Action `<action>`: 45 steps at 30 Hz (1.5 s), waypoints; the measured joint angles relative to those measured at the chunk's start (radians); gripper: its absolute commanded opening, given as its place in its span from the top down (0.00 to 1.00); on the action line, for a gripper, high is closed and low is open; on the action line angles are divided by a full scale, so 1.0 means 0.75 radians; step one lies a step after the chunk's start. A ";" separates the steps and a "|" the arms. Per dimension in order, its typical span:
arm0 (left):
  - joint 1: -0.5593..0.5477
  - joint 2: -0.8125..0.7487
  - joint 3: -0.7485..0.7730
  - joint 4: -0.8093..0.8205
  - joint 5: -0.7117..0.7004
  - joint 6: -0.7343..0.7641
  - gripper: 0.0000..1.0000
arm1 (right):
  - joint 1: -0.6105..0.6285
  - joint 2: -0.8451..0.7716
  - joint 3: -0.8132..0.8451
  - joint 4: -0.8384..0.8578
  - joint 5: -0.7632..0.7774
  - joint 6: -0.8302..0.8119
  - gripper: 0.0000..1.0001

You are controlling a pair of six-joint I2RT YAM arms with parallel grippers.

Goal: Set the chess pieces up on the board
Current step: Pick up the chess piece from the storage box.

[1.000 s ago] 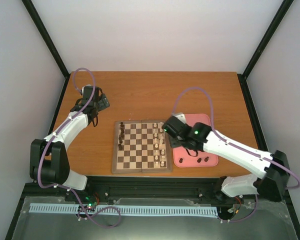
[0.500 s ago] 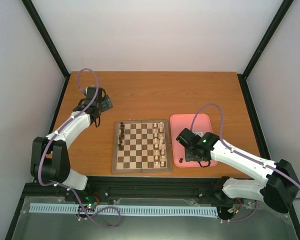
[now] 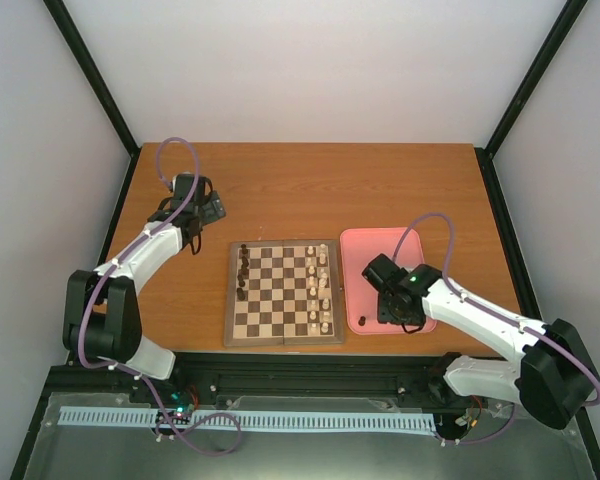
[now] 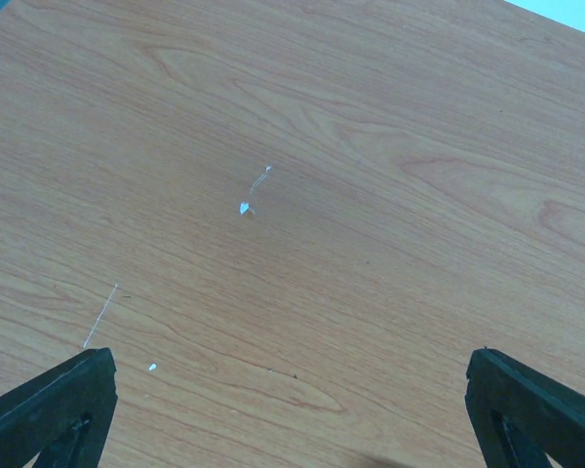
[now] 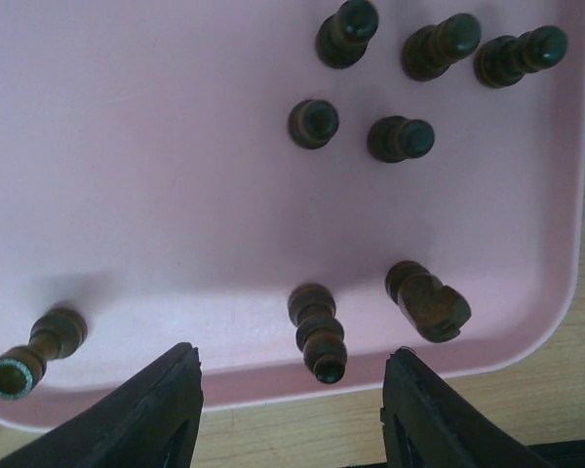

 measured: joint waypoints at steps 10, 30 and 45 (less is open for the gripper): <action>-0.001 0.006 0.000 -0.001 -0.015 0.000 0.00 | -0.069 0.037 -0.001 0.028 -0.016 -0.019 0.54; -0.002 0.011 0.000 -0.001 -0.025 0.000 0.00 | -0.082 0.117 -0.052 0.065 -0.072 -0.005 0.62; -0.002 0.011 0.000 -0.001 -0.027 0.000 0.00 | -0.096 0.138 -0.077 0.086 -0.068 0.015 0.83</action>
